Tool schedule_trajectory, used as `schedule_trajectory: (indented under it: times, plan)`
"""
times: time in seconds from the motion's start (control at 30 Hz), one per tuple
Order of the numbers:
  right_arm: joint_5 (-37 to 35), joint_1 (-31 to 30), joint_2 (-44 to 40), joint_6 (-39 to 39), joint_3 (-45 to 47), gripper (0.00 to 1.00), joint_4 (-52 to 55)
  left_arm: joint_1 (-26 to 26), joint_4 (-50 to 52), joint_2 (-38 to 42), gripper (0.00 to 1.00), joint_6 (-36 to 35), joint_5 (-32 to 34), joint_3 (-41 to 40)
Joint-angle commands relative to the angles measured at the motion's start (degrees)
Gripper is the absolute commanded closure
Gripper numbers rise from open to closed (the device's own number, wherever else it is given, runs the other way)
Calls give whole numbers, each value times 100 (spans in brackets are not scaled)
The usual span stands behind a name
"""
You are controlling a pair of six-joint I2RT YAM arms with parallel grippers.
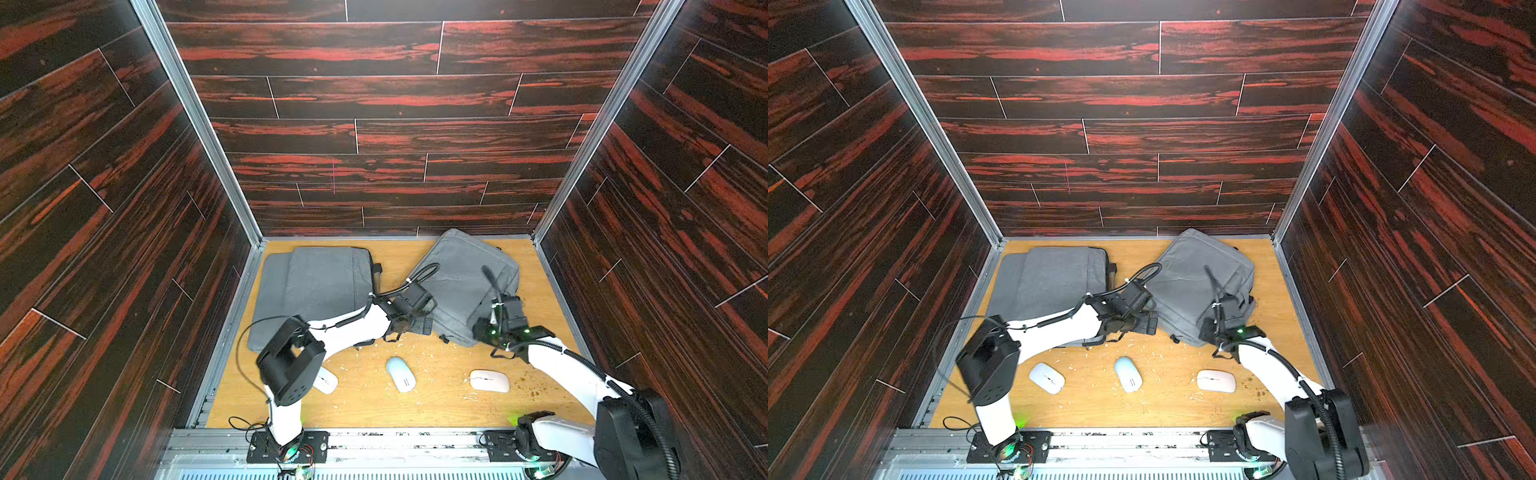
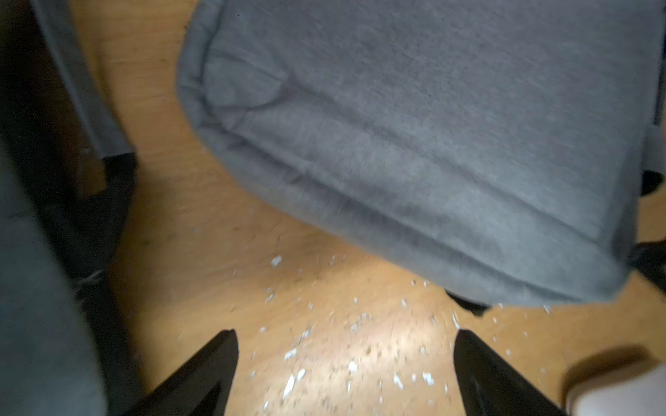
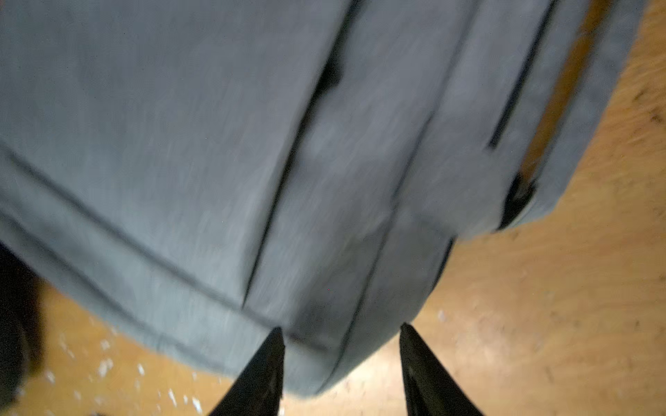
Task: Put the mouse into the laptop bag
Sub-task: Adjust the zippered laptop bag at the center of the board.
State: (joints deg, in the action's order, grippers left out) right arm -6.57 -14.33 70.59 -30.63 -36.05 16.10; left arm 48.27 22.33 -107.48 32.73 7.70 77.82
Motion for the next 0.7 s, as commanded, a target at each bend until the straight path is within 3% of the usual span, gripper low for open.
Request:
schedule_trajectory:
  times: [0.0, 0.2, 0.47, 0.6, 0.67]
  plan:
    - [518, 98, 341, 34, -68, 48, -344, -19, 21, -202, 3, -89, 148, 418]
    - [960, 61, 372, 78, 31, 52, -644, -19, 29, -583, 3, -212, 140, 814]
    - [418, 59, -67, 81, 147, 44, -112, -42, 35, -1018, 3, -254, -6, 1077]
    - [54, 197, -55, 126, -5, 37, 93, -98, 60, -1082, 21, -336, -2, 1099]
    - [58, 379, 81, 209, -170, 36, 131, -159, 87, -1065, 48, -339, 22, 1080]
